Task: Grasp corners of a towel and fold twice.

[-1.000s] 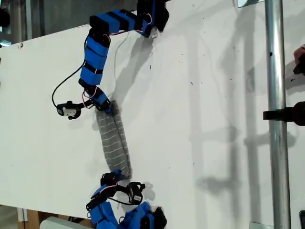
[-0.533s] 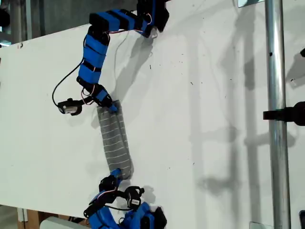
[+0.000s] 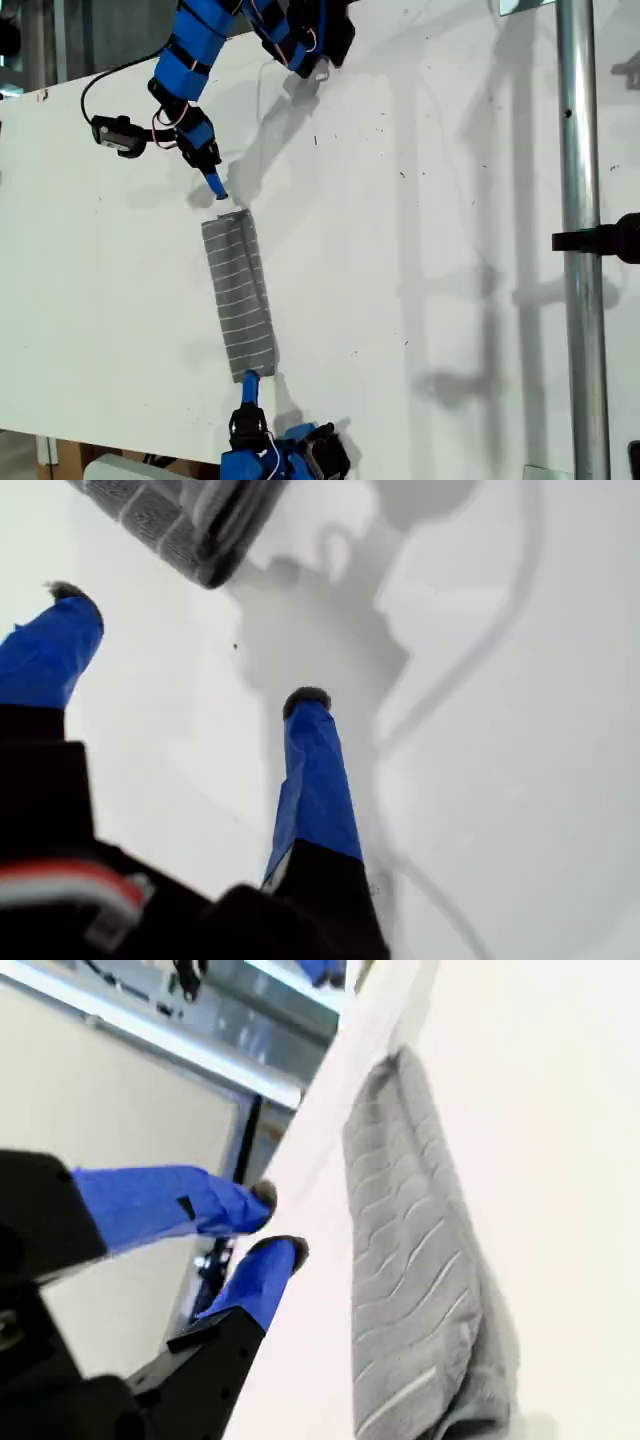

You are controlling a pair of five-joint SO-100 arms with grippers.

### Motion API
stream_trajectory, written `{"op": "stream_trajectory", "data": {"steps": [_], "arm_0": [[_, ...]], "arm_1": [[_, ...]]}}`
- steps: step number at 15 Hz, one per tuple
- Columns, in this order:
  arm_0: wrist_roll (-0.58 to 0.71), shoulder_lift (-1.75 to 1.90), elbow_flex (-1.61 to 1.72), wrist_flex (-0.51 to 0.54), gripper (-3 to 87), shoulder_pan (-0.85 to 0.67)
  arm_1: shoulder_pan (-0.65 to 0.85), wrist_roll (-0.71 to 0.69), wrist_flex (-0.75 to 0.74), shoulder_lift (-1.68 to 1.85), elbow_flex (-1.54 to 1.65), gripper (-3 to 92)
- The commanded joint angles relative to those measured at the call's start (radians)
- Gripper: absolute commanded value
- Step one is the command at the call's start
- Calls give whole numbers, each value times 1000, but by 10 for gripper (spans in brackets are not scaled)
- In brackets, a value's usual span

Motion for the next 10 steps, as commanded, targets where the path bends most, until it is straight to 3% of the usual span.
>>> {"op": "stream_trajectory", "data": {"steps": [1, 4, 7, 9, 10], "arm_0": [[-51, 149, 115, -35, -27, 143], [-64, 150, 278, -106, -28, 314], [-91, 150, 423, -160, -28, 423], [-71, 150, 423, -144, -28, 396], [-64, 150, 423, -143, -28, 387]], "arm_1": [[84, 103, -98, 153, 195, 387], [117, 169, -91, 368, 391, 375], [150, 261, 276, 902, 552, 180], [15, 393, 325, 1149, 614, -3], [5, 403, 331, 1192, 634, -3]]}}
